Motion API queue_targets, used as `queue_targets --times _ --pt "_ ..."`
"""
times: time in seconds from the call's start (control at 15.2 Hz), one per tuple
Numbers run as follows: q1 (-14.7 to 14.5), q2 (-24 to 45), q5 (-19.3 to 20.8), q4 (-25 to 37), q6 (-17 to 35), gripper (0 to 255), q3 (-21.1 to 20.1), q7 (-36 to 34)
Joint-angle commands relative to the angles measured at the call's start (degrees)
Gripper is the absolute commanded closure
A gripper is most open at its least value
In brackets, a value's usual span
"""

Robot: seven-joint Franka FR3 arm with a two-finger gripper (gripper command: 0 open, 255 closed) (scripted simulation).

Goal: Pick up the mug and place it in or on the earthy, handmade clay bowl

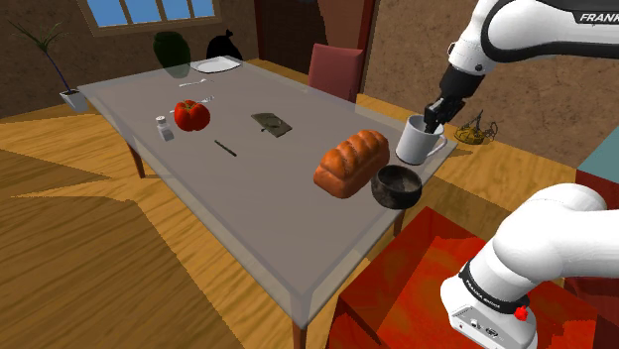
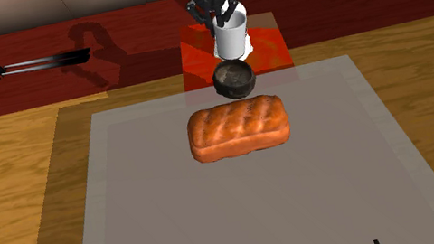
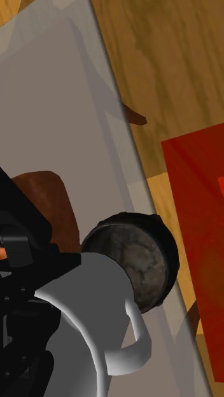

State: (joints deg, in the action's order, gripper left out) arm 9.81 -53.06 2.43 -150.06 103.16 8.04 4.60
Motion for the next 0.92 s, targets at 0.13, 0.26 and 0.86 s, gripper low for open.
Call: queue_targets --times 0.13,0.26,0.86 --pt "0.2 -0.2 0.2 -3.2 2.9 255 0.3 0.1" --pt "0.2 -0.3 0.4 -4.7 4.5 255 0.4 0.2" --pt "0.6 0.3 1.0 -11.0 11.3 255 1.1 0.6"
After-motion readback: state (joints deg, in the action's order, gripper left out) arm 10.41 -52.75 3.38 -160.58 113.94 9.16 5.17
